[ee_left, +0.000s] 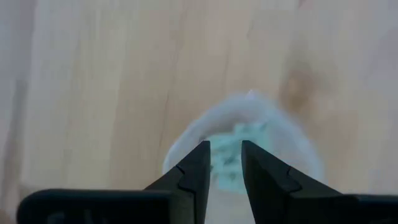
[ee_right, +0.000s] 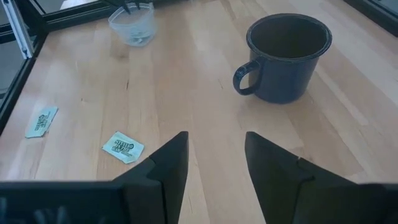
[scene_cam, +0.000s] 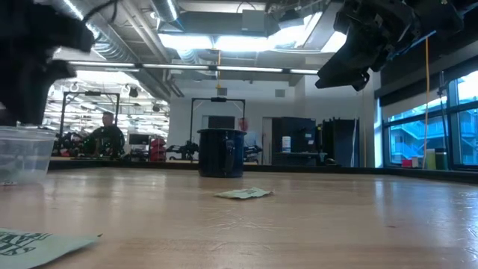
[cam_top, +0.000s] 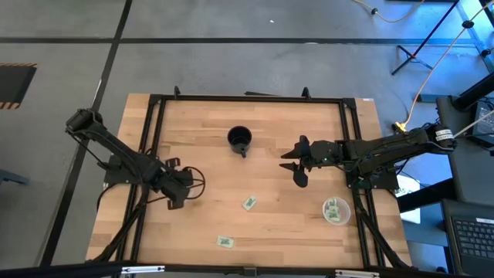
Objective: Pick and place Stevia / Truvia into bins
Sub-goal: Put the stevia packet into the left transparent container
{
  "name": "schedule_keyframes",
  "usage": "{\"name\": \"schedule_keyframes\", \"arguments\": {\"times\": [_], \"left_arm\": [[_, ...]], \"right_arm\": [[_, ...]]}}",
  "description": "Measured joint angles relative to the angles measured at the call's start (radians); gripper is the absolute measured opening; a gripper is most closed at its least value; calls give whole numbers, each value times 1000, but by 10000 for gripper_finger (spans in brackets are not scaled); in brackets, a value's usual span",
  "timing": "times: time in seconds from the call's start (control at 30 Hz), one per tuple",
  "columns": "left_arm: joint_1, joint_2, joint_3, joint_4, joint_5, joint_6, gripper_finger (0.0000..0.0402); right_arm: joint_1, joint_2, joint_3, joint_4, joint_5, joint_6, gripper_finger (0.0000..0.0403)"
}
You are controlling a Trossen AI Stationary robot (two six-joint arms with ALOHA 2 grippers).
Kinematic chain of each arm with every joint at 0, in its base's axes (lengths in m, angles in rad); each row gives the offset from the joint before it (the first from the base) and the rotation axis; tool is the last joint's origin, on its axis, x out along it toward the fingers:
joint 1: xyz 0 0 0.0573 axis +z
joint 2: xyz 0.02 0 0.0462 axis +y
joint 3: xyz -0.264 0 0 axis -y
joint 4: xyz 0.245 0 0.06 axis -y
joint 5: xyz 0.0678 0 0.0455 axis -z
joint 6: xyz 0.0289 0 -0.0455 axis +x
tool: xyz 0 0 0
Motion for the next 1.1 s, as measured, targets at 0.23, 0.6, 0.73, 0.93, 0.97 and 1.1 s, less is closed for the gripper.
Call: {"name": "schedule_keyframes", "arguments": {"times": [0.23, 0.6, 0.73, 0.93, 0.97, 1.1], "left_arm": [[0, -1, 144, 163, -132, 222, 86], [-55, 229, 146, 778, -71, 673, 102], [-81, 335, 146, 850, -71, 549, 129], [-121, 446, 146, 928, -22, 473, 166], [-129, 462, 145, 937, -19, 478, 170], [-155, 531, 145, 962, -29, 502, 172]], "right_arm": [[0, 0, 0, -6, 0, -3, 162], [0, 0, 0, -40, 0, -3, 162], [0, 0, 0, -66, 0, 0, 162], [0, 0, 0, -69, 0, 1, 162], [0, 0, 0, -68, 0, 1, 162], [0, 0, 0, -68, 0, 2, 162]]}}
